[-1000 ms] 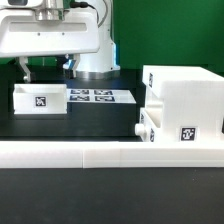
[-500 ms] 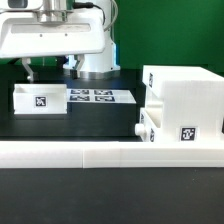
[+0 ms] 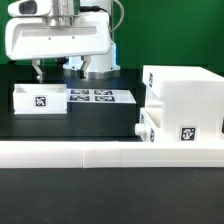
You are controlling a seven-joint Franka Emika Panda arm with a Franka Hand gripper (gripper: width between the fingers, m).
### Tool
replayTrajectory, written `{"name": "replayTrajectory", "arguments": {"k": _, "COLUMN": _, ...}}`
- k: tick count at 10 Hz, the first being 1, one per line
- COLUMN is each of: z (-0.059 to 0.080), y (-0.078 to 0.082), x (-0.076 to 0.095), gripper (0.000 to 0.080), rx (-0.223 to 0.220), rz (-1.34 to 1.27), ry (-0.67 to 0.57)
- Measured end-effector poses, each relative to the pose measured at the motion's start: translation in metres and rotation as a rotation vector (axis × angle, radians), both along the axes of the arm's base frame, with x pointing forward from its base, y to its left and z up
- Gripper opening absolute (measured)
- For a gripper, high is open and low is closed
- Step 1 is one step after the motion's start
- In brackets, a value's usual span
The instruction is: Assemble drawer
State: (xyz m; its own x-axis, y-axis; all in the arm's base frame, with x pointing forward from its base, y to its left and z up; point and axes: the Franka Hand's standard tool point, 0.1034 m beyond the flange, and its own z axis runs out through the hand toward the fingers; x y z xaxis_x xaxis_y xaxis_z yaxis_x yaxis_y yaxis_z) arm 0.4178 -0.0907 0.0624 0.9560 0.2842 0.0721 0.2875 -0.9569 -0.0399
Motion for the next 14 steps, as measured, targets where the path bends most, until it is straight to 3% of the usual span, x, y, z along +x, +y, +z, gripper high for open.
{"name": "replayTrajectory", "arguments": {"k": 4, "z": -0.001, "y": 0.0, "x": -0.001, "gripper": 0.0649, "rx": 0.0, "rz": -0.001, "ry": 0.001}}
{"name": "replayTrajectory", "arguments": {"k": 6, "z": -0.015, "y": 0.004, "x": -0.019, "gripper": 0.0649, "rx": 0.0, "rz": -0.025, "ry": 0.005}}
{"name": "replayTrajectory", "arguments": {"k": 10, "z": -0.049, "y": 0.005, "x": -0.037, "gripper": 0.0649, "rx": -0.001, "rz": -0.033, "ry": -0.009}}
{"name": "replayTrajectory", "arguments": {"k": 14, "z": -0.058, "y": 0.003, "x": -0.037, "gripper": 0.0649, "rx": -0.008, "rz": -0.029, "ry": -0.034}}
